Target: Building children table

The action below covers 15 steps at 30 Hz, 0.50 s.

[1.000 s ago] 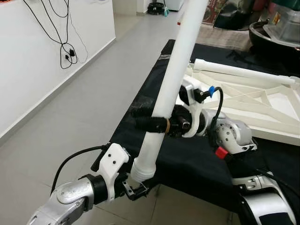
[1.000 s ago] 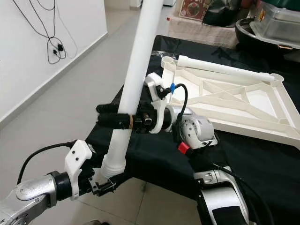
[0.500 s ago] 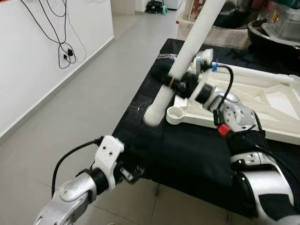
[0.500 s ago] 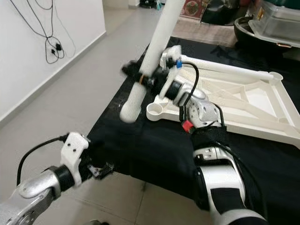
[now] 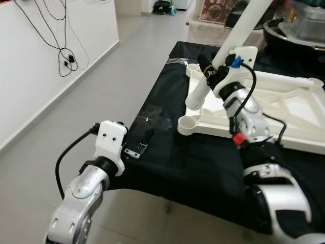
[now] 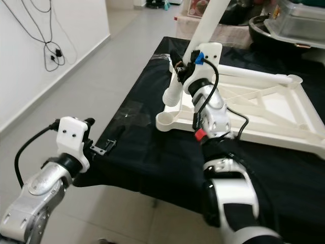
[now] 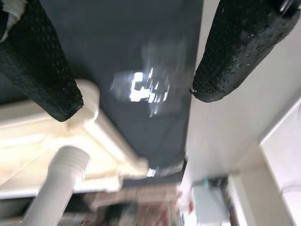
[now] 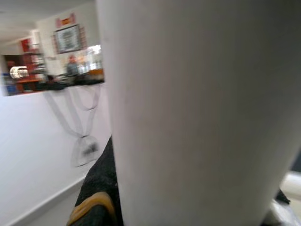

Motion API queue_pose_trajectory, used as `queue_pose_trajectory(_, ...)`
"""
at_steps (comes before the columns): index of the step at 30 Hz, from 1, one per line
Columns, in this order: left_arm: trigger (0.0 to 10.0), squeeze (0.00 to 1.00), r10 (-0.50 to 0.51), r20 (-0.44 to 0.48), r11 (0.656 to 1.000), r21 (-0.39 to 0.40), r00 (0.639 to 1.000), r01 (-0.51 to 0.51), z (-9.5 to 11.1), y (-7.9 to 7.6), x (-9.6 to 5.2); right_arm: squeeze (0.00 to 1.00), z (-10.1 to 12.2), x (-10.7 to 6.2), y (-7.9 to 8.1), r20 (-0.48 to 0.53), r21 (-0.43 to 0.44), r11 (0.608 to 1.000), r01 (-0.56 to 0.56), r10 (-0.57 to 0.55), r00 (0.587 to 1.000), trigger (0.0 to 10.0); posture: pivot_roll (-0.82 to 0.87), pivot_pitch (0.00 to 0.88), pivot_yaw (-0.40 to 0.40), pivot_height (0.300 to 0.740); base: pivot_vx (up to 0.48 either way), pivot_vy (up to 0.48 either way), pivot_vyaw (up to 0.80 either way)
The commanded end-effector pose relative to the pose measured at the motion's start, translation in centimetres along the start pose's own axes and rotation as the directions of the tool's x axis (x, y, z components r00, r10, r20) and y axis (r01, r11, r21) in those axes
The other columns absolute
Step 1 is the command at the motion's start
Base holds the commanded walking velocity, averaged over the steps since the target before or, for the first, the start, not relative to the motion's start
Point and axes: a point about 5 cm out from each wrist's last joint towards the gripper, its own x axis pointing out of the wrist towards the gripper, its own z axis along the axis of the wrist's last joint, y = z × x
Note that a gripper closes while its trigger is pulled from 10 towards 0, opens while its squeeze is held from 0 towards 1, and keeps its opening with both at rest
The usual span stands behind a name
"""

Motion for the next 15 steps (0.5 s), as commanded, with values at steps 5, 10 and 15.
queue_pose_trajectory(5, 10.0, 0.0, 0.041, 0.014, 0.999, 0.016, 0.999, -0.041, -0.1, 0.1, 0.4, 0.0, 0.7, 0.3, 1.3, 0.068, -0.017, 1.0, -0.005, 0.006, 0.998, 10.0, 0.11, 0.064, -0.05, 0.74, 0.256, 0.0, 0.0)
queue_pose_trajectory(10, 10.0, 0.0, 0.048, 0.012, 0.998, 0.031, 0.999, -0.048, -0.3, 0.2, 0.5, 0.0, 0.8, 0.5, 1.9, 0.075, 0.005, 1.0, -0.03, 0.03, 0.997, 10.0, 0.11, 0.069, -0.052, 0.74, 0.285, 0.0, 0.0)
queue_pose_trajectory(15, 10.0, 0.0, 0.049, 0.016, 0.998, 0.049, 0.999, -0.049, -0.3, 0.2, 0.5, 0.0, 0.7, 0.5, 2.2, 0.072, 0.015, 0.999, -0.034, 0.033, 0.997, 10.0, 0.11, 0.072, -0.051, 0.74, 0.322, 0.0, 0.0)
